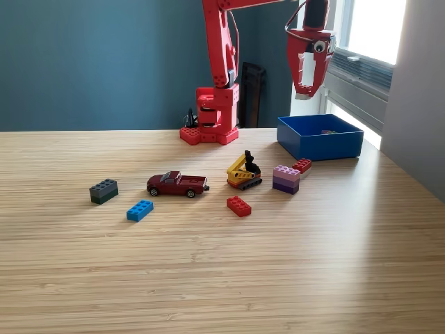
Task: Grasp a lego block and put it in the bin.
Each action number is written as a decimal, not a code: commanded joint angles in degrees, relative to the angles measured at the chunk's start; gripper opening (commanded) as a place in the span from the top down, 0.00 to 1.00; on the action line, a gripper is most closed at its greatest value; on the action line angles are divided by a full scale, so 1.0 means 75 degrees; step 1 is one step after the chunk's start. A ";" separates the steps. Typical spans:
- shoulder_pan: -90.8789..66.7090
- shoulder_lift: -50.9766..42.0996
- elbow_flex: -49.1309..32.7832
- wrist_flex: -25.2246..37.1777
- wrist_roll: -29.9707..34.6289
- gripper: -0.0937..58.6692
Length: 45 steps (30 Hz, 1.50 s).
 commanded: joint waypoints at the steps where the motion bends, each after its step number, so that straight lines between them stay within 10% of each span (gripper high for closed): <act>1: -0.0094 -0.0270 -0.0949 -0.0152 -0.0023 1.00; 14: -0.0340 -0.3047 -0.3398 -0.0117 -0.0352 1.00; 18: -0.0352 -0.3398 -0.3480 -0.0094 -0.0598 0.57; 21: -0.0363 -0.3422 -0.3445 -0.0059 -0.0715 0.45; 45: 0.3902 -0.3316 -0.3668 0.0246 -0.1699 0.55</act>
